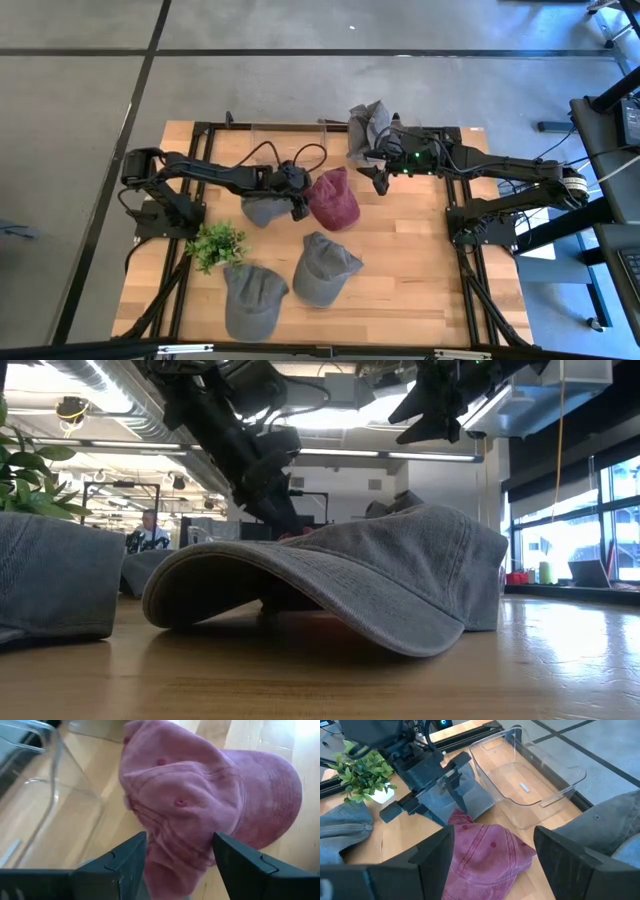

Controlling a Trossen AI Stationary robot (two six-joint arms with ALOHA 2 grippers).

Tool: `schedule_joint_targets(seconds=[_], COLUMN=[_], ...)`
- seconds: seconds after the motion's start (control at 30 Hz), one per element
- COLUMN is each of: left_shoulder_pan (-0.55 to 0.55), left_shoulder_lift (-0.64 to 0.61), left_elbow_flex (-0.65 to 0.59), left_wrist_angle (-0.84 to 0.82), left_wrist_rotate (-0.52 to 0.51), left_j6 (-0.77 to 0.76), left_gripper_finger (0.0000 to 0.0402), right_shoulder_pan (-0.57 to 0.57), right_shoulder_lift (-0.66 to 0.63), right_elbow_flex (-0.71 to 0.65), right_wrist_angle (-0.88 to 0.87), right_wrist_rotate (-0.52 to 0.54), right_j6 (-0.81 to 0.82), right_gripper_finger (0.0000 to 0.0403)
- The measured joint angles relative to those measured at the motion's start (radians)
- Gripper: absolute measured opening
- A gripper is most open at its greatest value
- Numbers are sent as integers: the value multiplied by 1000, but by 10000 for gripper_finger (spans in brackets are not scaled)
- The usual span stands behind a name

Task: Pick & Place hat
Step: Put the red cap into the left transparent bin

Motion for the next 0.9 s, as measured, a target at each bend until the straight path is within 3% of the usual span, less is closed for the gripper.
schedule_joint_targets(seconds=[0.27, 0.5, 0.73, 0.9], left_shoulder_pan=[0, 12, 37, 41], left_shoulder_lift=[20, 29, 29, 29], left_elbow_flex=[0, 0, 0, 0], left_wrist_angle=[11, 18, 25, 29], left_wrist_rotate=[14, 180, 161, 183], left_j6=[0, 0, -12, -79], left_gripper_finger=[208, 132, 49, 25], right_shoulder_pan=[0, 0, 0, 0], right_shoulder_lift=[0, 0, 0, 0], right_elbow_flex=[0, 0, 0, 0], right_wrist_angle=[0, 0, 0, -1], right_wrist_rotate=[0, 0, 0, 0], right_j6=[-2, -3, -3, -3], right_gripper_finger=[273, 273, 273, 273])
